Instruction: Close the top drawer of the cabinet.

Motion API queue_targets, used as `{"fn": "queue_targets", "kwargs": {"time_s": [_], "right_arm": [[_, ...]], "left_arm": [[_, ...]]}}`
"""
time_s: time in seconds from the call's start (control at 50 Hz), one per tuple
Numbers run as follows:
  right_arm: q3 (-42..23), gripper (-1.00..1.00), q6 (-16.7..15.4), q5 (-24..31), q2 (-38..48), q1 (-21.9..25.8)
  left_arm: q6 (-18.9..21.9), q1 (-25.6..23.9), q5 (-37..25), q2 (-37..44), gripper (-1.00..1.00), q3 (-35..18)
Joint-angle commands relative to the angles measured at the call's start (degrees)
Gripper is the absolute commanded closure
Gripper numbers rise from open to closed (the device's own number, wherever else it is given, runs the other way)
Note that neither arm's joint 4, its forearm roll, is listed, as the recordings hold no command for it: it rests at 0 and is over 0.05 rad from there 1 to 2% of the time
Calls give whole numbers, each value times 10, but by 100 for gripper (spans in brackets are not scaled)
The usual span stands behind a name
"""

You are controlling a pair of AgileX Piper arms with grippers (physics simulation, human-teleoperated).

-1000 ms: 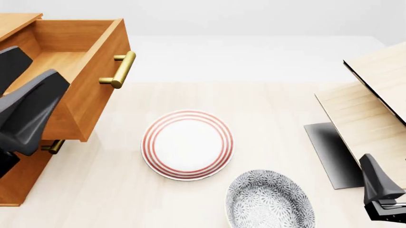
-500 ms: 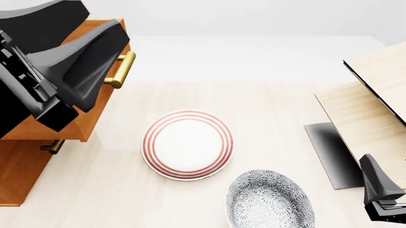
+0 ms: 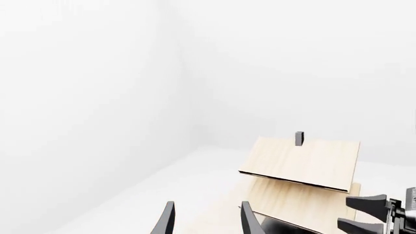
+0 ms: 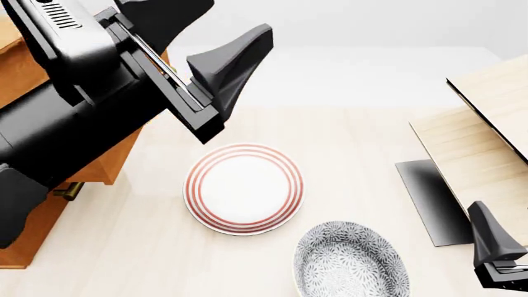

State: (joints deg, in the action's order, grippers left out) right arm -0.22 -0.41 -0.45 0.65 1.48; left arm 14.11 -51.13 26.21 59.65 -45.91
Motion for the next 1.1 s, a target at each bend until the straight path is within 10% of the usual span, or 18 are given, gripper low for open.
{"fn": "queue_targets", "kwargs": {"time_s": [0.02, 1.1], "right_arm": [[0, -100, 0, -2, 2, 0], [0, -100, 0, -2, 2, 0]], "left_arm": [[66, -30, 22, 75, -100, -25], [79, 129, -99, 184, -100, -16]]}}
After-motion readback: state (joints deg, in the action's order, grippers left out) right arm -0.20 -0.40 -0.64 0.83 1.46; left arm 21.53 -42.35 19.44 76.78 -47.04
